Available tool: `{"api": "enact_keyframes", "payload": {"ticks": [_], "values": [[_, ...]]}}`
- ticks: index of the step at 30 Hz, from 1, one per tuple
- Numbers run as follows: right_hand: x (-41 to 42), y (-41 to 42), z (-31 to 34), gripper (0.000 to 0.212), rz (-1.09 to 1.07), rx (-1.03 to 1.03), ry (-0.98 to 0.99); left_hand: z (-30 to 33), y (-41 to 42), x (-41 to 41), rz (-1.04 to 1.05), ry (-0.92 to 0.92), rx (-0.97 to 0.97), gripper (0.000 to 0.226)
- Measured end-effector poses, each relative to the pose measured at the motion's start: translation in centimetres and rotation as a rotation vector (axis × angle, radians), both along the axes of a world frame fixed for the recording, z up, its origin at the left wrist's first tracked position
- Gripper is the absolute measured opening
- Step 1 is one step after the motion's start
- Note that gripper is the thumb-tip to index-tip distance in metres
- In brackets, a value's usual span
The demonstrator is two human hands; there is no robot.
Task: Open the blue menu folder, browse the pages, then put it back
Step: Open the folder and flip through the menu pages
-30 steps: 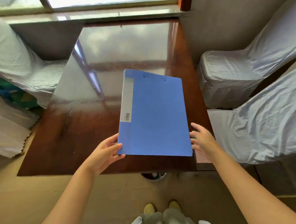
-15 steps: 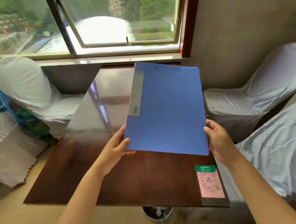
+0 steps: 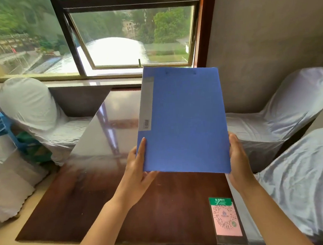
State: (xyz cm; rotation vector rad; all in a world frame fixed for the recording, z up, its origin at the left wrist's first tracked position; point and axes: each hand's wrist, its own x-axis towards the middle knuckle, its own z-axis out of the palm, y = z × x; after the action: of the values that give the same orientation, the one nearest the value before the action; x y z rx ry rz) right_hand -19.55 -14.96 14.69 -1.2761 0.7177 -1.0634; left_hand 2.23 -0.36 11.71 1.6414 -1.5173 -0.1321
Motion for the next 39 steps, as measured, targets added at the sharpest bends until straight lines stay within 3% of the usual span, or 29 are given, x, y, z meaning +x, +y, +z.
{"api": "enact_keyframes", "payload": {"ticks": [2,4,6,9,12,15,20,25,27,32,36,39], "values": [[-0.1,0.2,-0.3,0.05,0.037,-0.002,-0.026,-0.2,-0.2,-0.4,-0.004,0.067,-0.039,0.085],[-0.5,-0.1,-0.9,0.046,0.019,0.039,-0.032,0.0,-0.4,-0.7,-0.014,0.166,-0.074,0.076],[-0.7,-0.4,-1.2,0.027,-0.032,0.105,0.01,0.6,-0.4,-1.1,-0.055,0.377,-0.087,0.078],[-0.9,-0.7,-1.4,0.05,-0.032,0.054,0.138,1.4,-0.6,-1.6,-0.089,0.727,-0.085,0.081],[-1.2,-0.3,-1.4,0.052,-0.082,-0.052,0.2,1.5,-0.6,-2.1,-0.114,0.956,-0.077,0.093],[-1.7,-0.6,-1.3,0.05,-0.098,-0.086,0.148,2.1,-0.3,-1.0,-0.154,1.145,-0.123,0.089],[-2.2,-1.1,-0.1,0.047,-0.084,-0.124,0.097,1.6,-0.1,0.8,0.098,1.043,0.057,0.028],[-3.7,-2.7,0.6,0.053,0.248,0.111,-0.002,1.2,1.1,0.8,-0.003,1.374,-0.077,0.031],[-4.3,-3.1,0.9,0.057,0.313,0.122,0.028,0.7,1.3,0.6,0.034,1.426,-0.099,0.029],[-4.0,-3.2,0.9,0.043,0.235,0.021,0.071,1.0,1.6,0.4,-0.028,1.505,-0.172,0.022],[-3.7,-2.8,0.6,0.039,0.157,0.01,0.061,2.1,2.0,1.0,-0.245,1.39,-0.205,0.024],[-3.6,-2.4,0.3,0.042,0.122,-0.013,0.097,1.6,1.6,0.7,-0.185,1.434,-0.235,0.03]]}}
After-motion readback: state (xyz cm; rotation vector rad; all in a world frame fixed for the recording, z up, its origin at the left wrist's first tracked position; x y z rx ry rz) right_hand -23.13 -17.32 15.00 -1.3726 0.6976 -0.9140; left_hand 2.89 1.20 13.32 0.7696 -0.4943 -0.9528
